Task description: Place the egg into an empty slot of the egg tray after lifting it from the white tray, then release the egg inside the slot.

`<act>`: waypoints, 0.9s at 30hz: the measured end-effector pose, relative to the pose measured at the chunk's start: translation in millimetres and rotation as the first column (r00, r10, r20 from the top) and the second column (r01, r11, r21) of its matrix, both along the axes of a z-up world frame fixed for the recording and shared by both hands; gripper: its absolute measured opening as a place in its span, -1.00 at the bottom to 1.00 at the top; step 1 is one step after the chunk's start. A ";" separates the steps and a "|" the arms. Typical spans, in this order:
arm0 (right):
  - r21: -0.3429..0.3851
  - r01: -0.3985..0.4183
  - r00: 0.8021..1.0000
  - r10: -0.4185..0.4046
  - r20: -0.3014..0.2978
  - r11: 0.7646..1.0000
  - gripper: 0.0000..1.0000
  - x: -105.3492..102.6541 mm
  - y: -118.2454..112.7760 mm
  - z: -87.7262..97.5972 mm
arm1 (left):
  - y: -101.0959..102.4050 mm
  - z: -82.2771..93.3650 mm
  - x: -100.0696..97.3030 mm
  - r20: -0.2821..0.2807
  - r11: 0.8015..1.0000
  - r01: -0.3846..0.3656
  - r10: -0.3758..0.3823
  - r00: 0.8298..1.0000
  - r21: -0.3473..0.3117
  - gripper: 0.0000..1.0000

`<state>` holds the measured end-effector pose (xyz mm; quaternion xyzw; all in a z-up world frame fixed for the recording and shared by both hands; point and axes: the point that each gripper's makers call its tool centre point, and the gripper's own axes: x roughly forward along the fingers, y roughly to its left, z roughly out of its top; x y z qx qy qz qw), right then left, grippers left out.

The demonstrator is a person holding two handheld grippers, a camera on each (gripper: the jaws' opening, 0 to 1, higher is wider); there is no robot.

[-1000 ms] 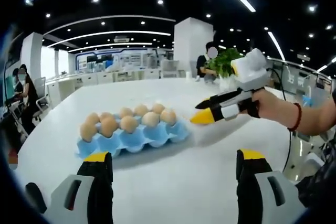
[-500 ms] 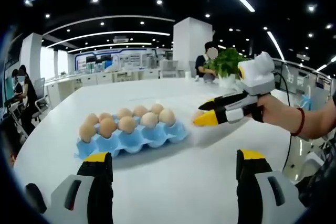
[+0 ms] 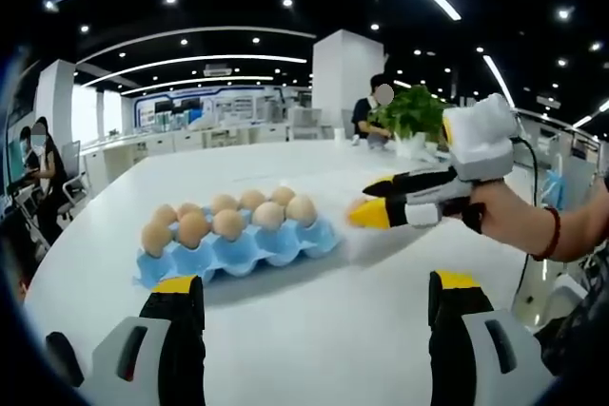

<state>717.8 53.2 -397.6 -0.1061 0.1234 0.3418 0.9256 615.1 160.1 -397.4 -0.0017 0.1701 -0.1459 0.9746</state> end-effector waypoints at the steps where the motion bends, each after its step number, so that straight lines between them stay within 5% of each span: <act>1: 0.008 0.017 1.000 -0.017 0.007 1.000 -0.22 0.0 -0.1 -0.3 | 0.2 0.0 0.1 0.001 1.000 0.000 0.000 1.000 -0.002 1.00; 11: 0.080 0.105 0.994 -0.103 -0.030 0.991 -0.27 2.2 -1.6 -9.2 | 5.6 -3.6 -2.6 -0.004 1.000 -0.007 0.007 1.000 -0.011 1.00; 13: 0.096 0.132 0.991 -0.135 0.026 0.987 -0.32 5.9 -4.7 -2.8 | 3.5 -4.2 -4.5 -0.006 1.000 -0.007 0.007 1.000 -0.011 1.00; 27: 0.128 0.222 0.975 -0.224 -0.003 0.967 -0.38 2.6 -2.7 -18.3 | 0.4 -8.6 -7.1 -0.008 1.000 -0.004 0.004 1.000 -0.017 1.00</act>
